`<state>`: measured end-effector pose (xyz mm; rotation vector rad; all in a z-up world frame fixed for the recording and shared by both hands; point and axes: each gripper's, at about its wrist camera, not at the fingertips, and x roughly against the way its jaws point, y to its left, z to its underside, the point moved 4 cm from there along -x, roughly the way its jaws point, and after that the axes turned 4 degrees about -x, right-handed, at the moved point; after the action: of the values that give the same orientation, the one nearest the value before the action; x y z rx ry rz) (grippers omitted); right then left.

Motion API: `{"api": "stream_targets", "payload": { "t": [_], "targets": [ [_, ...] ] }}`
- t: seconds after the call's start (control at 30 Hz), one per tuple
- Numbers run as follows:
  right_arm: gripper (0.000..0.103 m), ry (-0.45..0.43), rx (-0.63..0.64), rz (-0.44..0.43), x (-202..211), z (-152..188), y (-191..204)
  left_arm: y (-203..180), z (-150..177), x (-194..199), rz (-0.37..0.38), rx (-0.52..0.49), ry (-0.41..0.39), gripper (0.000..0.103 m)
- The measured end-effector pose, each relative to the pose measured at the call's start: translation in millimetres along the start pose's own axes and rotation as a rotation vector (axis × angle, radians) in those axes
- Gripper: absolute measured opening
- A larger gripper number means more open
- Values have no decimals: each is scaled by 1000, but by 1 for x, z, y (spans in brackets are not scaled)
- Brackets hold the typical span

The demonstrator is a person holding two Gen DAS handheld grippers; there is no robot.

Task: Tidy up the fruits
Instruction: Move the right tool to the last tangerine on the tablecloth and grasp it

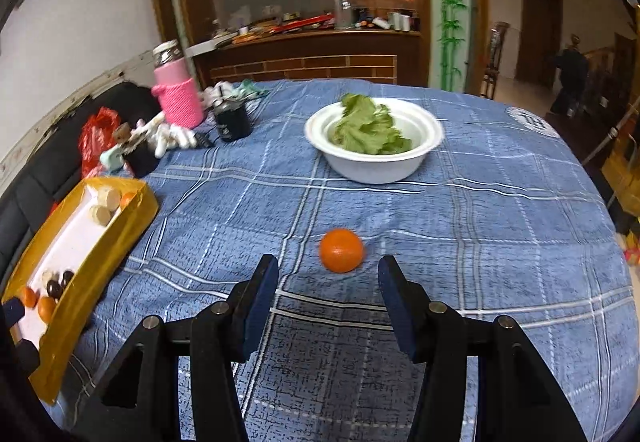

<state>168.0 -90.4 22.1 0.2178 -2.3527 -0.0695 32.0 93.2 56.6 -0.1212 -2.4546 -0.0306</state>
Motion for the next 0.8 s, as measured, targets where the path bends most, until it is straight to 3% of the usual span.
{"api": "stream_targets", "payload": {
  "t": [0.47,0.67,0.8],
  "targets": [
    [48,99,19,26,-60,-8,-6,-10,4,-44,39,24,67,73],
    [36,135,51,72,-73,-4,-3,-11,7,-48,49,24,78,73],
    [34,148,50,79,-74,-4,-3,-12,8,-46,50,23,78,73]
  ]
}}
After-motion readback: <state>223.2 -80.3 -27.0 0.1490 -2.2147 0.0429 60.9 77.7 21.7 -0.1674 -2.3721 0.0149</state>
